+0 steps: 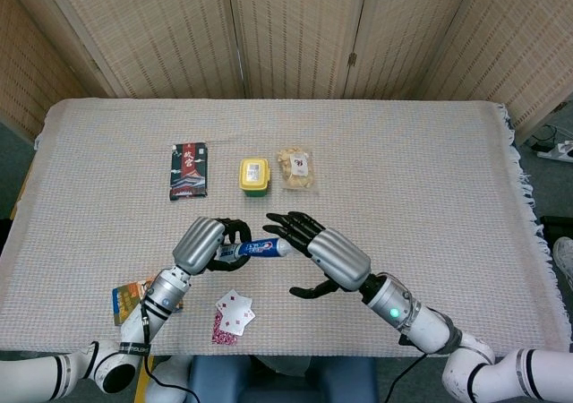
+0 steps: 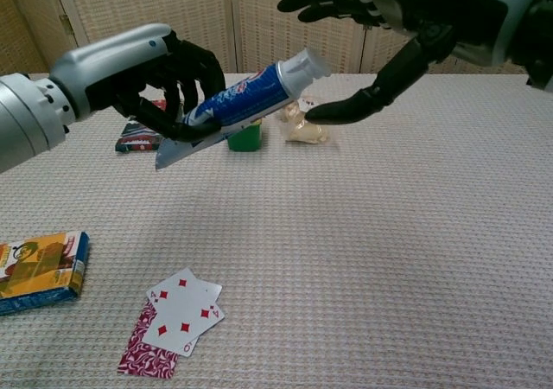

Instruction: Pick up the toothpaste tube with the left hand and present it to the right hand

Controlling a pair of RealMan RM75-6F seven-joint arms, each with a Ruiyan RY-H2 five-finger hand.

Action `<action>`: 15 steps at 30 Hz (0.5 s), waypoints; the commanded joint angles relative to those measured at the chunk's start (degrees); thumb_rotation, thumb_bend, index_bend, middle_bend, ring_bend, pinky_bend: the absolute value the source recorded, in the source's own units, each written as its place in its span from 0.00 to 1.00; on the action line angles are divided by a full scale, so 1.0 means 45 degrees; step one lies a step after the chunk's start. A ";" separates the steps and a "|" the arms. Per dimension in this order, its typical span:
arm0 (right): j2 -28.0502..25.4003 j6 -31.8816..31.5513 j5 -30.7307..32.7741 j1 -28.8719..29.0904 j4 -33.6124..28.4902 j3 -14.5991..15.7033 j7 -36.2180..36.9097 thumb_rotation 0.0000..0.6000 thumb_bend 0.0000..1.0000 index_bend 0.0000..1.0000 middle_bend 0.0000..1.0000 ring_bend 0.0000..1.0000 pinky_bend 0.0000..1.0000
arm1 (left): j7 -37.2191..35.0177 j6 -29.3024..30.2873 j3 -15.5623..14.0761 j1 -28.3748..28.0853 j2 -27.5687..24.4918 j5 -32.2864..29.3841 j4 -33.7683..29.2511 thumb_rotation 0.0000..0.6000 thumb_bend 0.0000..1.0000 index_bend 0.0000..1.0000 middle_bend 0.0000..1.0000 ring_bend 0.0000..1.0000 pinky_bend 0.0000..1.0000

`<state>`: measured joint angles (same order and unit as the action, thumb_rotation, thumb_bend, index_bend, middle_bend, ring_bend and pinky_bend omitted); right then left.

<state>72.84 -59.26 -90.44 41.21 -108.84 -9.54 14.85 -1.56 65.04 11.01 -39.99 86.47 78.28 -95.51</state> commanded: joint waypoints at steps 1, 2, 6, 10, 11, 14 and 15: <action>0.0340 0.0041 0.0069 0.0235 0.0224 -0.0169 0.0489 1.00 0.26 0.00 0.00 0.00 0.00 | -0.0058 0.0083 0.0086 0.0001 0.0130 -0.0011 -0.0028 1.00 0.66 0.75 0.79 0.69 0.63; 0.0414 0.0064 0.0114 0.0282 0.0292 -0.0198 0.0609 1.00 0.26 0.00 0.00 0.00 0.00 | -0.0058 0.0104 0.0102 0.0001 0.0167 -0.0005 -0.0027 1.00 0.66 0.75 0.79 0.69 0.63; 0.0809 0.0024 0.0193 0.0413 0.0655 -0.0244 0.0858 1.00 0.26 0.00 0.00 0.00 0.00 | 0.0014 0.0189 0.0134 -0.0001 0.0280 0.0077 -0.0011 1.00 0.66 0.75 0.79 0.69 0.63; 0.1089 -0.0162 0.0134 0.0444 0.0876 -0.0242 0.1225 1.00 0.26 0.00 0.00 0.00 0.00 | -0.0047 0.0301 0.0187 0.0025 0.0373 0.0132 -0.0001 1.00 0.66 0.75 0.79 0.69 0.62; 0.1154 -0.0229 0.0115 0.0455 0.0942 -0.0260 0.1362 1.00 0.26 0.00 0.00 0.00 0.00 | -0.0072 0.0323 0.0191 0.0031 0.0385 0.0163 0.0009 1.00 0.66 0.75 0.79 0.69 0.62; 0.1295 -0.0350 0.0094 0.0497 0.1059 -0.0309 0.1724 1.00 0.26 0.00 0.00 0.00 0.00 | -0.0121 0.0368 0.0205 0.0047 0.0403 0.0219 0.0025 1.00 0.66 0.75 0.79 0.69 0.62; 0.1339 -0.0390 0.0079 0.0513 0.1086 -0.0326 0.1851 1.00 0.26 0.00 0.00 0.00 0.00 | -0.0138 0.0383 0.0214 0.0052 0.0414 0.0228 0.0028 1.00 0.66 0.75 0.79 0.69 0.62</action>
<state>78.52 -60.70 -89.98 43.39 -104.21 -10.87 22.54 -2.16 66.74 11.95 -39.77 88.31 79.28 -95.39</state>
